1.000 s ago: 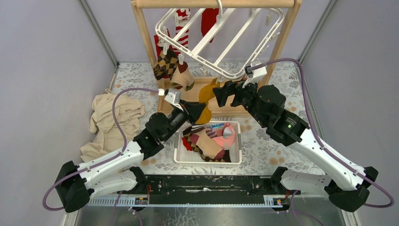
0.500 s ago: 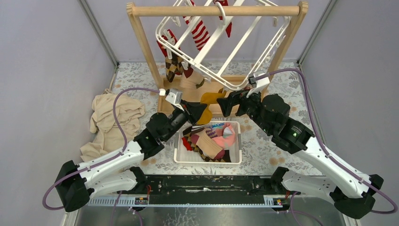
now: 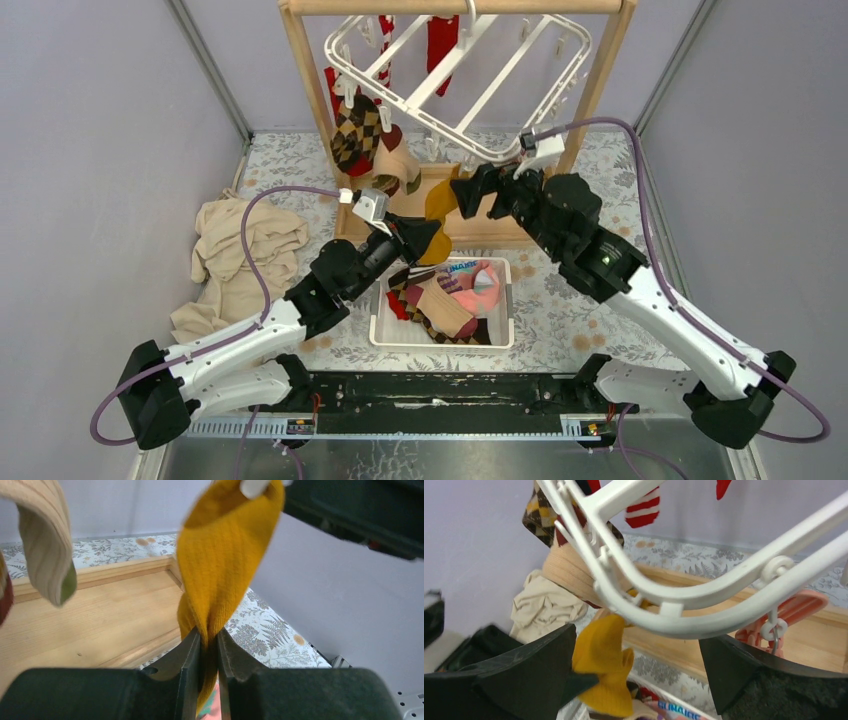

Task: Remove the socks clipped to the hanger
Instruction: Remove the sock from the hanger.

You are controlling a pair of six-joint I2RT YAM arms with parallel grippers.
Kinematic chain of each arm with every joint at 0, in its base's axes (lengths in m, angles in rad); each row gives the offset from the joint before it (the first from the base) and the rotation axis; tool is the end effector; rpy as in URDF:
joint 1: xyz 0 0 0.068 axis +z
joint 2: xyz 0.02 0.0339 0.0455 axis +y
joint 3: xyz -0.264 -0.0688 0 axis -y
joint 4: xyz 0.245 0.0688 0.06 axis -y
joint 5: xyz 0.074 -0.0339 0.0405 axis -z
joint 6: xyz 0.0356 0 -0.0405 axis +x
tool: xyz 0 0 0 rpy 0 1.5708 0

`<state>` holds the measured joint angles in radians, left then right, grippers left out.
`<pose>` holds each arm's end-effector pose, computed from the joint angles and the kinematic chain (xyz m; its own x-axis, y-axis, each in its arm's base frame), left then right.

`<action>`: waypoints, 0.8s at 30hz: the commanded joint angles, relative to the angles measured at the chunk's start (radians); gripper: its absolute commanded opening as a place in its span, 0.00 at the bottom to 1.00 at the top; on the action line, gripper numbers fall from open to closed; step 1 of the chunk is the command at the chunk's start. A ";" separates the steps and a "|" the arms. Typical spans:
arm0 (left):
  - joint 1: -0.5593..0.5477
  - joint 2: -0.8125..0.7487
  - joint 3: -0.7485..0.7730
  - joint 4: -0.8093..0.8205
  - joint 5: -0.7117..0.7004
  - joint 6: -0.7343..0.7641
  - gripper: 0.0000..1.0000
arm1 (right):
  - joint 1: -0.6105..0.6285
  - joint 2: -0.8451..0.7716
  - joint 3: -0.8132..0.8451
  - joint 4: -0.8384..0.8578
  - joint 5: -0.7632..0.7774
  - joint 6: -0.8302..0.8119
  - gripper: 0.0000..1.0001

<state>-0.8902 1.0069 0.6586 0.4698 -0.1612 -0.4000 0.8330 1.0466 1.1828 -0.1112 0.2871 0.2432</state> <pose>0.1542 -0.1814 0.3226 -0.1894 -0.3768 -0.9067 0.6439 0.6494 -0.4045 0.1625 0.1638 0.4375 -0.1087 0.2237 -0.9686 -0.5080 0.8250 0.2476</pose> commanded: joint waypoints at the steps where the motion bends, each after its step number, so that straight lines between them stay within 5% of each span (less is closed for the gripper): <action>1: -0.008 -0.016 0.024 0.023 -0.017 0.023 0.23 | -0.098 0.078 0.092 0.004 -0.132 0.098 1.00; 15: -0.008 -0.059 0.017 -0.003 -0.042 0.035 0.24 | -0.217 0.312 0.473 -0.302 -0.654 0.014 1.00; 24: -0.009 -0.060 0.039 -0.025 -0.051 0.049 0.24 | -0.220 0.324 0.530 -0.517 -0.737 -0.100 1.00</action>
<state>-0.8906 0.9592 0.6590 0.4477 -0.1860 -0.3832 0.6243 1.3754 1.6676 -0.5262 -0.3634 0.2295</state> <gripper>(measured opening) 0.233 0.993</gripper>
